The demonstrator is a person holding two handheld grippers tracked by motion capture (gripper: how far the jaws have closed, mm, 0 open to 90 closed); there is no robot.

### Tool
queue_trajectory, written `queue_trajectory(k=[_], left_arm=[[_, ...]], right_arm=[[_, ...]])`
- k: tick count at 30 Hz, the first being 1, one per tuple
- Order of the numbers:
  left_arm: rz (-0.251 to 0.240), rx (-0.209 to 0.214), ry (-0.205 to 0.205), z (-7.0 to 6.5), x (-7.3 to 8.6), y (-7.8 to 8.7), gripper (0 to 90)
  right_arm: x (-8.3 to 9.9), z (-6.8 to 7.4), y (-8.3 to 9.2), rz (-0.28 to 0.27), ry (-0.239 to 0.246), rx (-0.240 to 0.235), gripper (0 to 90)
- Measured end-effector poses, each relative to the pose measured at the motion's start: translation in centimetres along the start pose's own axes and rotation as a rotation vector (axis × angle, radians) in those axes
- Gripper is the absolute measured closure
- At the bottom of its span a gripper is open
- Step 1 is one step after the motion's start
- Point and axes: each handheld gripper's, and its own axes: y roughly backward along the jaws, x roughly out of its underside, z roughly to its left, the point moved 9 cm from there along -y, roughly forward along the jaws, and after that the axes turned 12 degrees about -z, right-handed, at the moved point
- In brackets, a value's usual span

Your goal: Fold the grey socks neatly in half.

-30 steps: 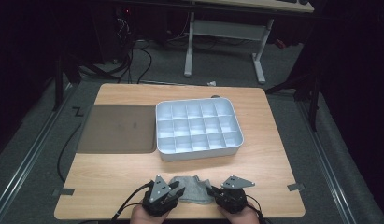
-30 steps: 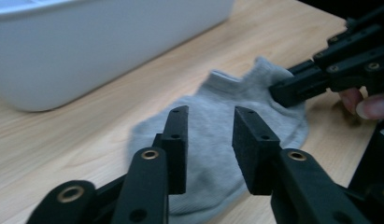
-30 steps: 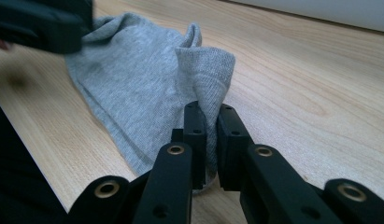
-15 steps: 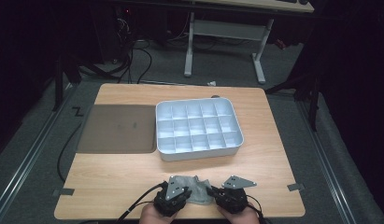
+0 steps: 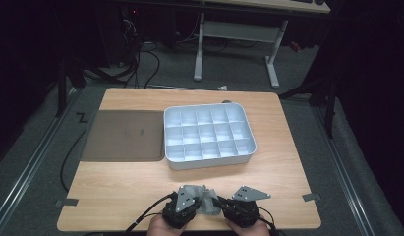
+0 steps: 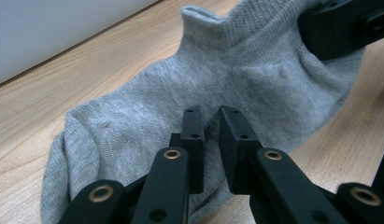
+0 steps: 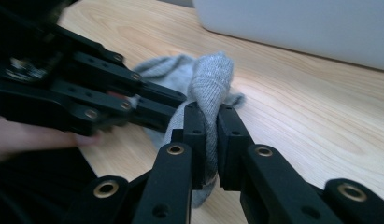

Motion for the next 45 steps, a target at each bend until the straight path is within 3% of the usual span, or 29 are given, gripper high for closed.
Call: queue_trajectory(k=[7,14,19,23,26,30,33,35,37,38,40,43,45], left_arm=[[0.002,-0.003,-0.007,0.0,0.0,0.0,81.2],[0.001,-0.005,-0.008,0.0,0.0,0.0,81.2],[-0.002,-0.012,-0.014,-0.1,0.0,-0.1,81.2],[0.005,-0.010,-0.005,-0.1,-0.1,-0.2,81.2],[0.012,-0.001,0.012,-0.5,-0.5,-1.0,79.8],[0.024,0.021,-0.003,-1.5,-1.2,-2.5,78.6],[0.017,0.044,0.021,-1.6,-1.6,-2.6,73.5],[-0.012,0.056,0.058,-1.2,-1.8,-1.8,68.4],[-0.062,0.074,0.115,-0.5,-2.0,-0.2,66.4],[-0.143,0.093,0.155,0.2,-2.5,2.1,63.2],[-0.166,0.071,0.152,0.8,-2.6,3.0,62.4],[-0.152,0.017,0.208,2.9,-2.1,4.3,62.1],[-0.099,0.028,0.253,3.4,-1.1,3.8,61.1]], right_arm=[[-0.9,1.2,-0.8,-0.026,0.006,-0.017,84.1],[-0.9,0.2,-0.3,-0.035,-0.006,0.007,83.5],[-1.1,0.6,-0.7,-0.042,-0.021,-0.014,84.6],[-1.6,0.9,-1.1,-0.041,0.012,-0.005,85.0],[-2.0,0.2,-1.2,-0.034,0.032,0.030,85.2],[-2.3,-1.0,-1.1,-0.036,-0.001,0.044,85.2],[-2.5,-1.3,-1.0,-0.033,0.008,0.051,85.2],[-2.6,-1.7,-0.8,-0.039,0.007,0.059,85.2],[-2.7,-2.3,-0.5,-0.038,0.002,0.073,85.2],[-2.6,-2.8,-0.2,-0.032,0.000,0.086,85.2],[-2.5,-3.0,-0.2,-0.032,0.005,0.089,85.2],[-2.4,-3.2,-0.1,-0.022,0.011,0.098,85.1],[-2.3,-3.1,-0.3,-0.014,0.017,0.097,85.0]])
